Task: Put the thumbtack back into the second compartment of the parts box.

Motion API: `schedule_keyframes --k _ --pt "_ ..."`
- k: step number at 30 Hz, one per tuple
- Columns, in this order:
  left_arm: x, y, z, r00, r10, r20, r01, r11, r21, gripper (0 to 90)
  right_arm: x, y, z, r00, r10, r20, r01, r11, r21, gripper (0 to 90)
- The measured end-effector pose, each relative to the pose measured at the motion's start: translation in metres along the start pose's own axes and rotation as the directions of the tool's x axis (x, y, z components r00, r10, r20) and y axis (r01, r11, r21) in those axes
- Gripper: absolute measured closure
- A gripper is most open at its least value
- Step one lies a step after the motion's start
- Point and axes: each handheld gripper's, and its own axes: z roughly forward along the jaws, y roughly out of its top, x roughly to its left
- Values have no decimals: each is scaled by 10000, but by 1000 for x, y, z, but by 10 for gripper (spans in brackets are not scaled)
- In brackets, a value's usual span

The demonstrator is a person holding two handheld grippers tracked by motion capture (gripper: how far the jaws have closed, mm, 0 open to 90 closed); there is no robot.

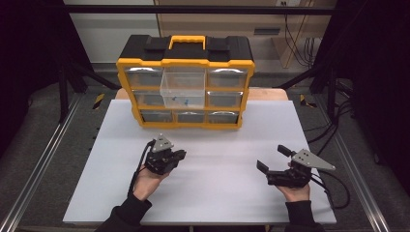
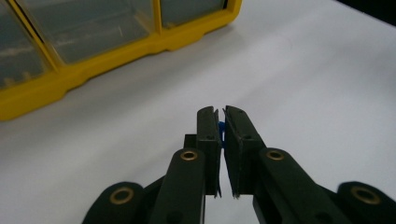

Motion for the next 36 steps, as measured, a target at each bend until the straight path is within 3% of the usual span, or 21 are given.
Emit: schedule_keyframes --k 8,15,19,22,28,36 --pt "8 18 -36 10000 -47 -51 42 9960 -893 836 0 0 0 10000 84 20 -84 10000 18 6" --pt "9 40 -64 9999 129 -30 -132 9837 -1792 836 1 0 1 10000 69 -5 -69 10000 24 6" --pt "7 56 -72 9994 319 -161 -345 9785 -2033 836 1 0 1 10000 -30 -35 30 10000 32 6" --pt "5 68 -78 9983 508 -282 -557 9747 -2167 836 2 1 1 9997 233 45 -232 9997 -47 6" --pt "4 92 -91 9961 753 -460 -842 9669 -2411 836 2 1 1 9997 228 21 -228 9997 -63 6" --pt "6 122 -103 9954 649 -709 -823 9566 -2794 836 2 1 1 9997 229 21 -229 9997 -61 6"
